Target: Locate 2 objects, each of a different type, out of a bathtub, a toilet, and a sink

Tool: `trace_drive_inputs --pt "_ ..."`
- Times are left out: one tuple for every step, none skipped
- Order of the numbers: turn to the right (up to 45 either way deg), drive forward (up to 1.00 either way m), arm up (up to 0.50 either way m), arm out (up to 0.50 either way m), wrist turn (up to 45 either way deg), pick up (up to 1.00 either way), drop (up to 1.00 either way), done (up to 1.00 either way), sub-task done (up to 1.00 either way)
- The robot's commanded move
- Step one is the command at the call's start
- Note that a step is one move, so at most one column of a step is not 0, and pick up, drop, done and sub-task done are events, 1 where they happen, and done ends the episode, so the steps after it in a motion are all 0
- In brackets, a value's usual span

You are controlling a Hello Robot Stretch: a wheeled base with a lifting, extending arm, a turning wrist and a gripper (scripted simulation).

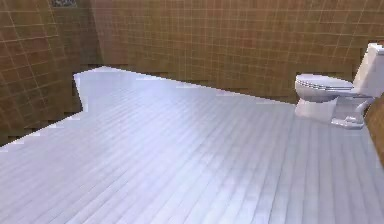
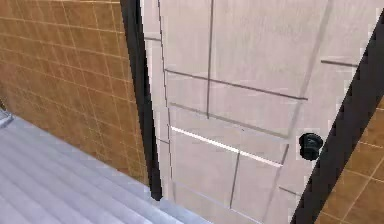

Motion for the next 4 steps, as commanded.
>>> trace_drive_inputs --pt "-45.0 0.00 0.00 0.00 0.0 0.00 0.00 0.00 0.00" --pt "-45.0 0.00 0.00 0.00 0.0 0.00 0.00 0.00 0.00" --pt "-30.0 0.00 0.00 0.00 0.0 0.00 0.00 0.00 0.00" --pt "-3.0 0.00 0.00 0.00 0.0 0.00 0.00 0.00 0.00"
